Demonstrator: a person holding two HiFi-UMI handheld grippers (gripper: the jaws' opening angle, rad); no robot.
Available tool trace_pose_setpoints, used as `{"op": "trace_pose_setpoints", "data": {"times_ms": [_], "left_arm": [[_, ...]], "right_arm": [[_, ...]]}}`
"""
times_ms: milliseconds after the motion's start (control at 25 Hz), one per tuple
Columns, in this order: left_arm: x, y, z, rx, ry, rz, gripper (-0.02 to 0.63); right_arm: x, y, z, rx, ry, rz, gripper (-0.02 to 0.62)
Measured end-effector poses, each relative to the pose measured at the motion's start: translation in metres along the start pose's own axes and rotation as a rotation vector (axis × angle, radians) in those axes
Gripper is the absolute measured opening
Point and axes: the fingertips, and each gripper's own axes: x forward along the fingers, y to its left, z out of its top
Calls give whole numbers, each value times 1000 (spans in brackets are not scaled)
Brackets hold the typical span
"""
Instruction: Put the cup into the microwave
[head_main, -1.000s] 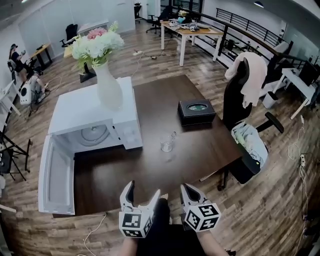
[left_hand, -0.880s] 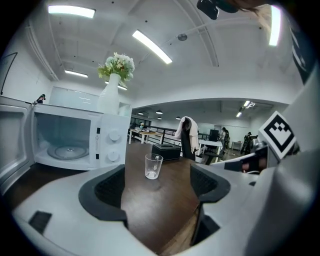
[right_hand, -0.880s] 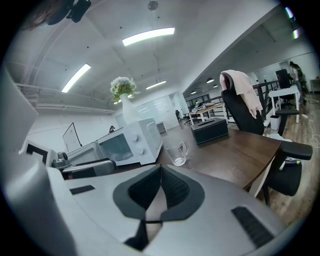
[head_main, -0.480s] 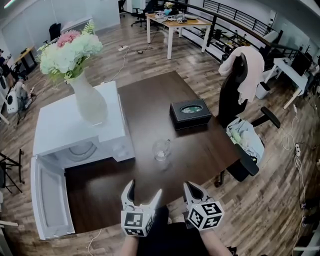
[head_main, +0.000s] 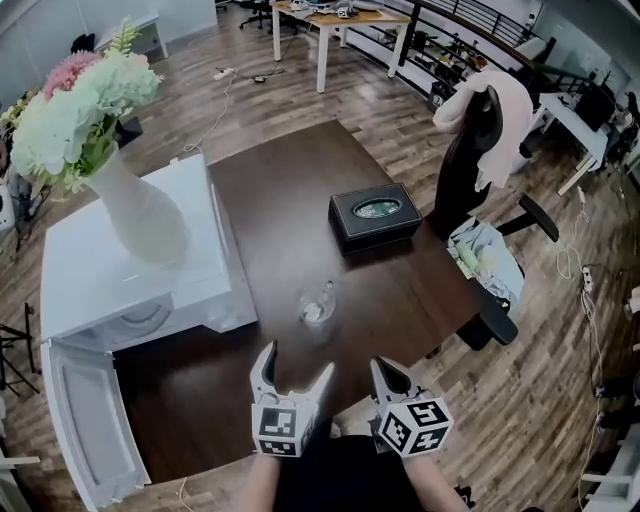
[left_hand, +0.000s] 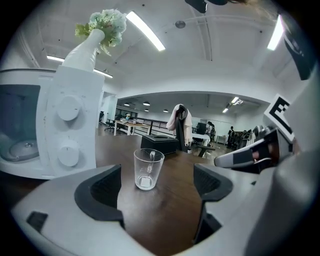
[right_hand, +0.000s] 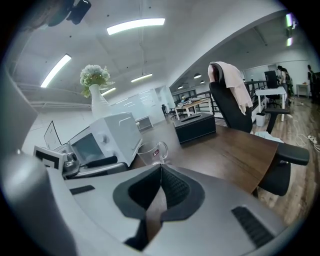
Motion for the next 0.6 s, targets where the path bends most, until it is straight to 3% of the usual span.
{"op": "trace_pose_setpoints", "data": {"times_ms": [600], "left_arm": [[84, 20, -12, 14, 61, -40, 437]], "right_arm": [[39, -41, 1, 36, 71, -70, -8]]}}
